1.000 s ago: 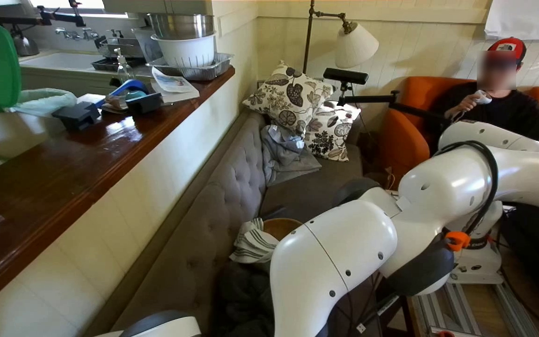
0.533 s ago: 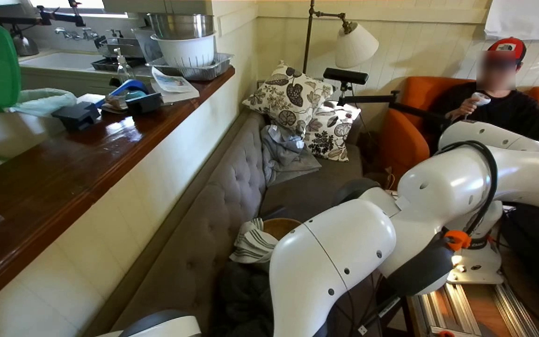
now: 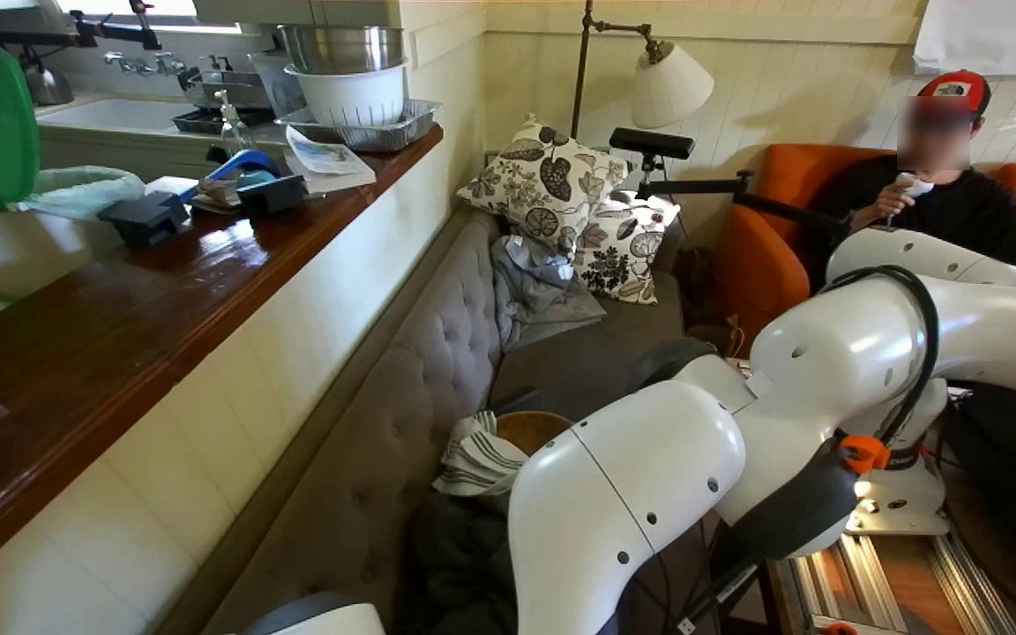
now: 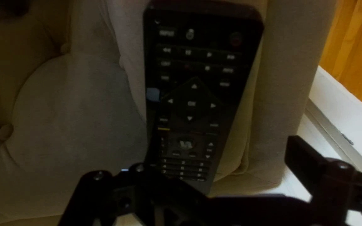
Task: Put the black remote control on the counter above the sofa.
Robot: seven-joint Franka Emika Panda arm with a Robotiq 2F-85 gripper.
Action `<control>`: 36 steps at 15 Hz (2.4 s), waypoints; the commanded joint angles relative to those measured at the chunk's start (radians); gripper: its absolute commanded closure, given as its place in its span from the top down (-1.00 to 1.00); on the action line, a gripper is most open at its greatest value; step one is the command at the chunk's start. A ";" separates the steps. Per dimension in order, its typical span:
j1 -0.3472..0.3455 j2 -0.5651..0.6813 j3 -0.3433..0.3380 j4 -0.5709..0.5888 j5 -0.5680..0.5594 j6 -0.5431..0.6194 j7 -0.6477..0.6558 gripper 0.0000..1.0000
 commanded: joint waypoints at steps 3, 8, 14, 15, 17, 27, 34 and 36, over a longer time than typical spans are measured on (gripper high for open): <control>0.000 0.000 -0.001 -0.001 0.000 0.011 -0.001 1.00; 0.002 0.000 -0.021 -0.005 -0.003 0.000 0.060 1.00; -0.003 0.000 -0.012 -0.019 0.007 0.002 0.089 1.00; -0.007 0.000 -0.004 -0.031 0.010 0.019 0.081 1.00; -0.010 0.000 0.001 -0.037 0.015 0.011 0.076 1.00; -0.019 -0.001 0.017 -0.053 0.021 -0.008 0.072 0.04; -0.007 0.011 -0.008 0.038 -0.032 -0.112 0.118 -0.70; 0.001 0.013 -0.039 0.067 -0.045 -0.282 0.196 -0.88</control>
